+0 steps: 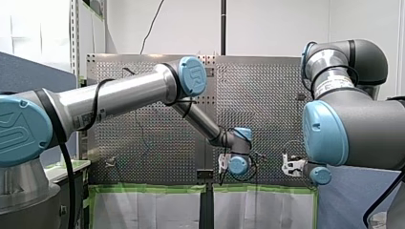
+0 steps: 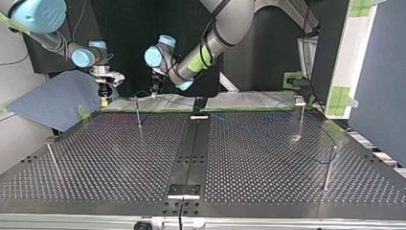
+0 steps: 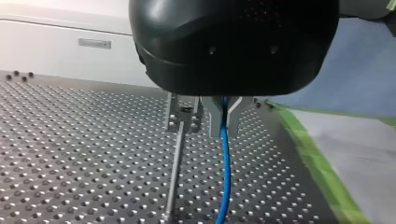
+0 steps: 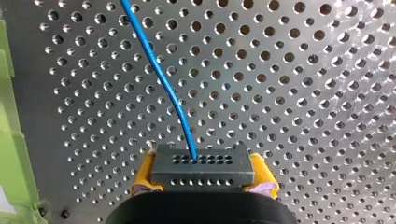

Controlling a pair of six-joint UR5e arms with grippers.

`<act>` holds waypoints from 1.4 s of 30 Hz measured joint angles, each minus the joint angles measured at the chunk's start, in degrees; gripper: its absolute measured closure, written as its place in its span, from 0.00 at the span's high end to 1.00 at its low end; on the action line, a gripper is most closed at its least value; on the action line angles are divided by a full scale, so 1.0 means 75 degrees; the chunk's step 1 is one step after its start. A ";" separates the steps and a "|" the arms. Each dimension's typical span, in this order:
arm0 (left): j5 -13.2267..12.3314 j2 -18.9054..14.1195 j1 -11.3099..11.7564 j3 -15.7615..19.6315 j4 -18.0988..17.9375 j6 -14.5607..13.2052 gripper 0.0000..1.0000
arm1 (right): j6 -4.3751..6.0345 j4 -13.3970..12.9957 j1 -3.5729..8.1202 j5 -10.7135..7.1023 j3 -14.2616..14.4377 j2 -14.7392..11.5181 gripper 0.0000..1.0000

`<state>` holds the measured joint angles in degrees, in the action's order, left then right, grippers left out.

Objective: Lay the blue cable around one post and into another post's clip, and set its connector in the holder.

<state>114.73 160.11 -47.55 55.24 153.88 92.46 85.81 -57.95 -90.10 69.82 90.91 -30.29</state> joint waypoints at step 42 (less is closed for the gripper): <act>-0.0120 -0.0415 0.0043 0.0155 -0.0007 -0.0003 0.05 | 0.0116 0.0073 0.0134 -0.0254 0.0060 -0.0356 0.10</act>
<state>113.83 157.00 -47.23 56.41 153.82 92.44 86.68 -57.40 -89.09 67.91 91.37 -32.96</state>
